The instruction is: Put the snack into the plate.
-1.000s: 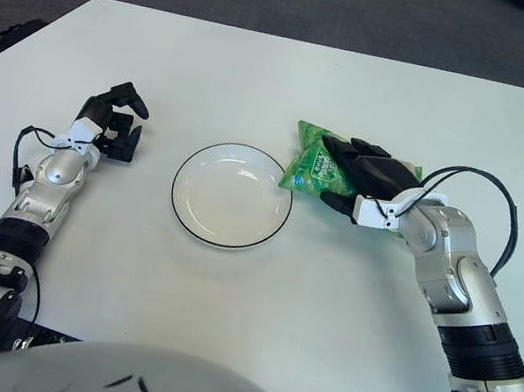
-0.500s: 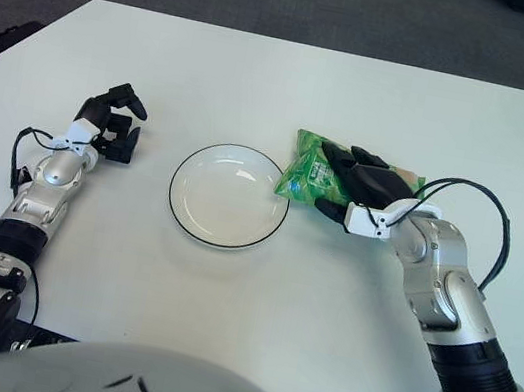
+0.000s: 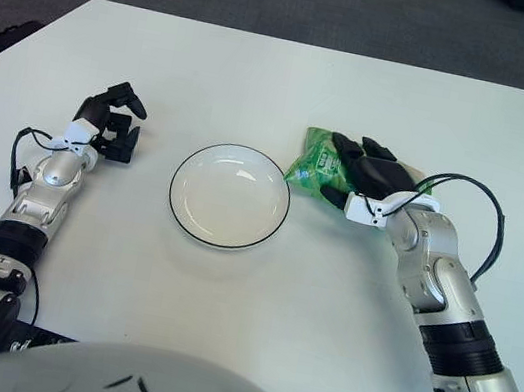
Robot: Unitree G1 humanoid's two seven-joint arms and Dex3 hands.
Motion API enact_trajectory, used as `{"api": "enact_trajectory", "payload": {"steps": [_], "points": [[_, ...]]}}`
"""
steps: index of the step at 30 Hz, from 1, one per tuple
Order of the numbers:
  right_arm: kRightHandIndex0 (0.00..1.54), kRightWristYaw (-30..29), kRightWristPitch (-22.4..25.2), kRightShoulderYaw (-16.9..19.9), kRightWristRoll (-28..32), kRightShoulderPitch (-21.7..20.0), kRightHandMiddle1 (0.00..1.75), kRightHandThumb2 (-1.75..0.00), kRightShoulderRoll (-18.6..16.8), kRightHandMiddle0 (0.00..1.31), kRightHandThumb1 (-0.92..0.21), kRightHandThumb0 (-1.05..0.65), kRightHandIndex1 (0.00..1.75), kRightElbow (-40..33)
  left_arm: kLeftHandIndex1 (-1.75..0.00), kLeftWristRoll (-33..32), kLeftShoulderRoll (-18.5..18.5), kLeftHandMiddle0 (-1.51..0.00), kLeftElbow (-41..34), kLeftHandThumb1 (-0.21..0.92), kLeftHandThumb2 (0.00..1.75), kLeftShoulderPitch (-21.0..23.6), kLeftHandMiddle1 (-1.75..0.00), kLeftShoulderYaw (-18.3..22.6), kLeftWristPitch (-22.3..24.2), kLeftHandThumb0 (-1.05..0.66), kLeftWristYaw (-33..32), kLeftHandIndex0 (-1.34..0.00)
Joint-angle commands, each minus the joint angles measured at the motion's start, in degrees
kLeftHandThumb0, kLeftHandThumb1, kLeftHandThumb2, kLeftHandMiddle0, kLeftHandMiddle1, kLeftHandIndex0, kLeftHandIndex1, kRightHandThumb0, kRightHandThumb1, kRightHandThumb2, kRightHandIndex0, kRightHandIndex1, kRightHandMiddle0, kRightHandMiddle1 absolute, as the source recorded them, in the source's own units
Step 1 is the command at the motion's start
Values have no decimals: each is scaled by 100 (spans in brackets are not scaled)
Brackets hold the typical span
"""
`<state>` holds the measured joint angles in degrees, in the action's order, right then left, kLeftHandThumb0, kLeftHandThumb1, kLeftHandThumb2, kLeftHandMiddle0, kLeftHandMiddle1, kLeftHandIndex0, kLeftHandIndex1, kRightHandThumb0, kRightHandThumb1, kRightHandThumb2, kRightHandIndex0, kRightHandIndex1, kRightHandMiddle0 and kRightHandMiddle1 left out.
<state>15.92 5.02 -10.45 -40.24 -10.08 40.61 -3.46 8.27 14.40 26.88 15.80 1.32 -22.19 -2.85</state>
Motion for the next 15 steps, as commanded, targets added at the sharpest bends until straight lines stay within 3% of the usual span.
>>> {"api": "enact_trajectory", "payload": {"steps": [1,2,4,6,9,12,15], "points": [[5,-513,74,-101,-292,302,96,-78,-215,0,-92,-92,3,378,-175,35,-164,-133,290,22,144,-620,-175,-54,74,-52,-59,-70],[3,-721,50,-99,-362,307,114,-72,-246,1,-92,-86,21,417,-175,34,-165,-133,280,22,144,-623,-175,-55,83,-52,-61,-70],[1,-1722,-56,-105,-725,316,134,-69,-382,8,-89,-73,54,590,-175,18,-174,-133,259,22,144,-629,-175,-49,101,-52,-61,-70],[1,-2363,-117,-119,-949,310,158,-81,-464,25,-74,-53,117,722,-175,8,-181,-133,243,22,143,-634,-175,-44,122,-52,-64,-69],[0,-2841,-161,-127,-1036,276,169,-91,-571,35,-64,-44,155,872,-175,14,-191,-133,217,22,143,-645,-175,-41,152,-52,-83,-69],[40,-3235,-259,-109,-1014,217,173,-121,-665,57,-36,-15,152,1062,-175,34,-193,-133,186,22,143,-654,-175,-46,185,-52,-100,-70],[68,-3594,-620,-32,-745,132,174,-138,-728,68,-17,-5,142,1360,-175,45,-191,-133,163,21,144,-659,-175,-54,206,-53,-106,-70]]}}
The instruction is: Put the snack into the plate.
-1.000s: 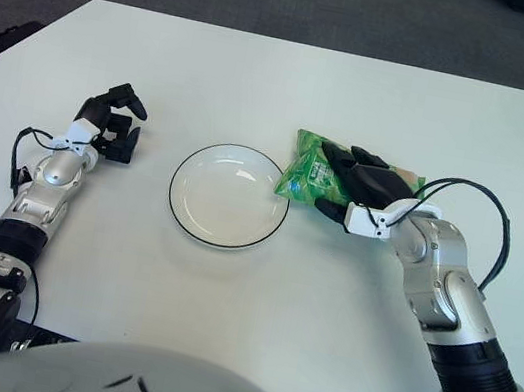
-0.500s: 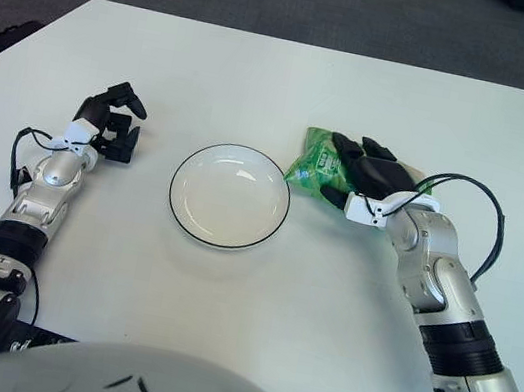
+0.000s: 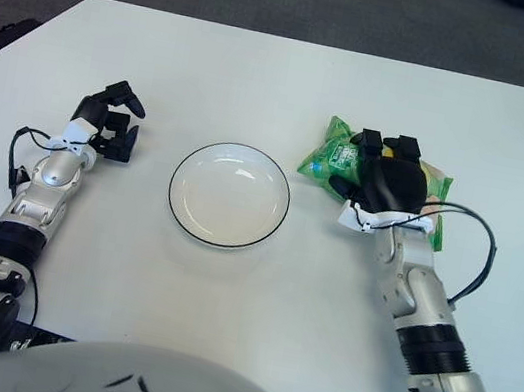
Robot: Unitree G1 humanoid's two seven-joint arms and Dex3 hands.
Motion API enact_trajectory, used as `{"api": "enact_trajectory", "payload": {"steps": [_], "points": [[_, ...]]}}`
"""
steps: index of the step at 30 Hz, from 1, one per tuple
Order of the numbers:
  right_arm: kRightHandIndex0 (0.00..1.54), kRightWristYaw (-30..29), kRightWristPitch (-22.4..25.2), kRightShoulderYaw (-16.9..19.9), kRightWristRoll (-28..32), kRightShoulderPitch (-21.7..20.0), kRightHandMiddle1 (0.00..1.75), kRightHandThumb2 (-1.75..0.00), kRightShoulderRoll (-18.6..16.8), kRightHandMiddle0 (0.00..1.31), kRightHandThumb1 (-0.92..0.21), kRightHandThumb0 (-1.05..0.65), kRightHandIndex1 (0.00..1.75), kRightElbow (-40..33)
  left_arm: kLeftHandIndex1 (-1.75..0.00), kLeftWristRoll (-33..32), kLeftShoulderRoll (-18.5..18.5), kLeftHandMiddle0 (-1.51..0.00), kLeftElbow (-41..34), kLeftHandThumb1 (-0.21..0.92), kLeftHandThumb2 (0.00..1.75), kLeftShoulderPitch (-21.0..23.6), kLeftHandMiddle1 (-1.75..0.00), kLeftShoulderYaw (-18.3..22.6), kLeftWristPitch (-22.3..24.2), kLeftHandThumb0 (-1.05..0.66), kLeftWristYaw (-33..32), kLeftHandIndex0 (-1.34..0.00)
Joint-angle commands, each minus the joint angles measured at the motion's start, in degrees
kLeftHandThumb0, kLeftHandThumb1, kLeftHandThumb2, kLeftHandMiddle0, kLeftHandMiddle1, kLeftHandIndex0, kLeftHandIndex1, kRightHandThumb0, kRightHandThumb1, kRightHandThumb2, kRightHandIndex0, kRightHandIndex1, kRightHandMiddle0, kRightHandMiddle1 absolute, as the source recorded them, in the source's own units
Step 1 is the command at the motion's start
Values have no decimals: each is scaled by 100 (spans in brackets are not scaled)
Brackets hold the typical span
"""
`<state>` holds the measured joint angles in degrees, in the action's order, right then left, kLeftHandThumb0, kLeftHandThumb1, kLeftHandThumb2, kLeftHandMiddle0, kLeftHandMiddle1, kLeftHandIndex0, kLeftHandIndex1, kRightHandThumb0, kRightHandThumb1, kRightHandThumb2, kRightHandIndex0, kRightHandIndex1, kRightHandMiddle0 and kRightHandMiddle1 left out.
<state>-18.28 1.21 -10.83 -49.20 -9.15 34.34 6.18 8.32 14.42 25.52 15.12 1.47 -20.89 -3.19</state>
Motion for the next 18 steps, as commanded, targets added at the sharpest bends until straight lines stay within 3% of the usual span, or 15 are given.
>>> {"api": "enact_trajectory", "payload": {"steps": [1,3,8,11,18], "points": [[71,-254,-366,33,248,18,174,-140,-113,69,-15,-4,140,484,-175,44,-194,-133,295,21,144,-593,-175,-71,81,-53,-75,-70],[82,-405,-684,92,486,-81,174,-145,-137,72,-8,-1,134,794,-175,54,-195,-133,282,21,145,-595,-175,-75,100,-53,-87,-70],[91,-569,-1070,158,753,-205,175,-151,-180,69,-3,0,135,1149,-175,70,-191,-133,262,21,145,-596,-175,-87,141,-53,-110,-71],[91,-581,-1197,201,902,-273,175,-154,-230,64,-3,0,143,1261,-175,78,-187,-133,271,21,145,-587,-175,-97,163,-53,-115,-71],[86,-97,-1079,407,1416,-456,175,-155,-432,58,-7,0,157,700,-175,39,-188,-133,326,21,145,-560,-175,-100,129,-53,-80,-70]]}}
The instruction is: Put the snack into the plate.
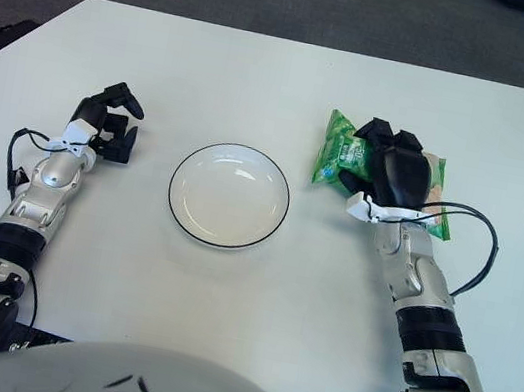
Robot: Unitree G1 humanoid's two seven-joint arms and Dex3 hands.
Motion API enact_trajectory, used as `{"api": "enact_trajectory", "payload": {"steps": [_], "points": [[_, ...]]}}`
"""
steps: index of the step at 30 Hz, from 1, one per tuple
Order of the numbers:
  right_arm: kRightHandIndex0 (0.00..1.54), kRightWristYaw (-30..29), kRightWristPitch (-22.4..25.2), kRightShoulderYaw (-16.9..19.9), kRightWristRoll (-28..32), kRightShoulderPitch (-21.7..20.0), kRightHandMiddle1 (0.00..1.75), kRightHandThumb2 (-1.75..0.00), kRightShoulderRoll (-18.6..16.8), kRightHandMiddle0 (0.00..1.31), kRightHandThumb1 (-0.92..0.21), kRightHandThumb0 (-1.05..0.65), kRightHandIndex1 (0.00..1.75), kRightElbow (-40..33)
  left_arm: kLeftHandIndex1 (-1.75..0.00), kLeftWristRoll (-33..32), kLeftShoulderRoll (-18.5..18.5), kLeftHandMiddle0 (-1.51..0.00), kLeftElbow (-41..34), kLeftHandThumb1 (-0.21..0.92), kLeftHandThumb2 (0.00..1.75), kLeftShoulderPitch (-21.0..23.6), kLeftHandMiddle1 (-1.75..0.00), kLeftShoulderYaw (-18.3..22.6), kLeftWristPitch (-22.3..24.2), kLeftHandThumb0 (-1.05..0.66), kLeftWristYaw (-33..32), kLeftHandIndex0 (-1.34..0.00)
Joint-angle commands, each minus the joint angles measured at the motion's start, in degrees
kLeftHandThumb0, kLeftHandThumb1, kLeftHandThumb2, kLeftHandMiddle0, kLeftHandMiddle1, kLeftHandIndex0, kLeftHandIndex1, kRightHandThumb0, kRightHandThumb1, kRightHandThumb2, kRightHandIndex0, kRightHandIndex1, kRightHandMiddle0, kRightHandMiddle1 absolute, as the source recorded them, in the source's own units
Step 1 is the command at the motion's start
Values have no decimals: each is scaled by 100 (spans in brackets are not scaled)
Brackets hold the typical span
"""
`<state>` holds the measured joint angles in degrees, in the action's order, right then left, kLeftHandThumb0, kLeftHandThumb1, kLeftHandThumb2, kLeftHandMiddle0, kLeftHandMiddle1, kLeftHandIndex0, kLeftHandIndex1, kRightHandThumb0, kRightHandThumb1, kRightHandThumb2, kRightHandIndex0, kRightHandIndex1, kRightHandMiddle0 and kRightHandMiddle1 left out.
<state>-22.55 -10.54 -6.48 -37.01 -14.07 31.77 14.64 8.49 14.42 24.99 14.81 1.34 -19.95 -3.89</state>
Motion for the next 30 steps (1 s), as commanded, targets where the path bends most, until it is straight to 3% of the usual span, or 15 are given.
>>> {"api": "enact_trajectory", "payload": {"steps": [1,8,20,26,30], "points": [[85,388,122,-7,244,-2,175,-155,-215,57,-7,0,158,-252,-175,18,-187,-133,399,21,145,-521,-175,-87,19,-53,-4,-70],[84,543,251,-1,217,-324,175,-155,-407,56,-8,0,161,-506,-175,-32,-194,-133,484,21,144,-488,-175,-79,-32,-53,32,-70],[86,1334,605,-88,418,-1001,175,-157,-890,57,-6,0,161,-1048,-175,16,-221,-134,440,21,145,-500,-175,-102,44,-53,-31,-71],[89,1790,562,-235,653,-1059,175,-156,-1143,58,-5,0,155,-1735,-175,38,-236,-134,404,20,145,-515,-175,-112,62,-53,-51,-71],[91,1949,233,-258,843,-1110,175,-157,-1164,60,-3,0,153,-1755,-175,66,-249,-134,390,20,146,-523,-175,-120,51,-53,-83,-71]]}}
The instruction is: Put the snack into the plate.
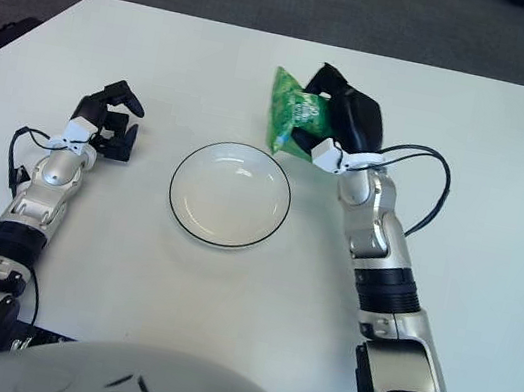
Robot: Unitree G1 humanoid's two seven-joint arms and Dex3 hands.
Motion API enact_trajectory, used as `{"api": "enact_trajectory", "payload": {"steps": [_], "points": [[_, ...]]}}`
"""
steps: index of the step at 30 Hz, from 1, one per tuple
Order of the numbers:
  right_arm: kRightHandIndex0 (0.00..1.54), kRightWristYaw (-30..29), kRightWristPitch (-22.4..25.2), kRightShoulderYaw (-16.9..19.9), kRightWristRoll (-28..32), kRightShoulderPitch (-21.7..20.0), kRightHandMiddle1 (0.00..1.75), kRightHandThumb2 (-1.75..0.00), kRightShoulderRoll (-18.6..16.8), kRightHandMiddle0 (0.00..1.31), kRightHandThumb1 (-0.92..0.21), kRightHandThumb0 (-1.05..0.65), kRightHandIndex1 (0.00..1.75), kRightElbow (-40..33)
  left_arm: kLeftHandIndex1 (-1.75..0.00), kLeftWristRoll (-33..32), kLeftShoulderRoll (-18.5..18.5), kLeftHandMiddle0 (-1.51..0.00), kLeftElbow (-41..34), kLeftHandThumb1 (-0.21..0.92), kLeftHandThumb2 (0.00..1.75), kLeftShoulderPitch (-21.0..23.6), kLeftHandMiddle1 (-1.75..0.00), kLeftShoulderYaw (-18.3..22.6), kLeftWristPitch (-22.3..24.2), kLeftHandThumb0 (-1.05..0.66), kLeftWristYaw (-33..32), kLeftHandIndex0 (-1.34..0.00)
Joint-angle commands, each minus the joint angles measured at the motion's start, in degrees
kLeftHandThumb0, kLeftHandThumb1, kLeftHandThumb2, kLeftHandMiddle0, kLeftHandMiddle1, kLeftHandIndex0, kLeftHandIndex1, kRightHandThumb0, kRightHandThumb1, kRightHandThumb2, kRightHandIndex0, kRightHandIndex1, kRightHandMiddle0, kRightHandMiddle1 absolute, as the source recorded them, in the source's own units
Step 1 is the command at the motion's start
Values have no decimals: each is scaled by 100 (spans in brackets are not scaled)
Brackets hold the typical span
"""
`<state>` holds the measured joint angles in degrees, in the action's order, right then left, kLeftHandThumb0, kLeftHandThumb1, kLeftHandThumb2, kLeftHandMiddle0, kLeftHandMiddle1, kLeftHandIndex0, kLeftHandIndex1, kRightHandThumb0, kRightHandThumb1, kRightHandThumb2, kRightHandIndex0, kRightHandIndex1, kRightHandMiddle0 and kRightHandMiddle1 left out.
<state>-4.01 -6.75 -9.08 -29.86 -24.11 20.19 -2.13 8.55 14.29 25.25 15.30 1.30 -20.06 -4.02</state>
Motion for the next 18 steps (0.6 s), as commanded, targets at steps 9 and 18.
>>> {"api": "enact_trajectory", "payload": {"steps": [9,18], "points": [[89,394,-727,-406,12,-703,175,-163,-161,61,-1,0,161,67,-175,68,-275,-135,434,19,147,-543,-175,-111,45,-54,-68,-72],[91,1278,-993,-501,489,-780,175,-166,-50,64,2,0,161,-83,-175,33,-321,-135,431,19,148,-544,-175,-91,31,-54,-64,-72]]}}
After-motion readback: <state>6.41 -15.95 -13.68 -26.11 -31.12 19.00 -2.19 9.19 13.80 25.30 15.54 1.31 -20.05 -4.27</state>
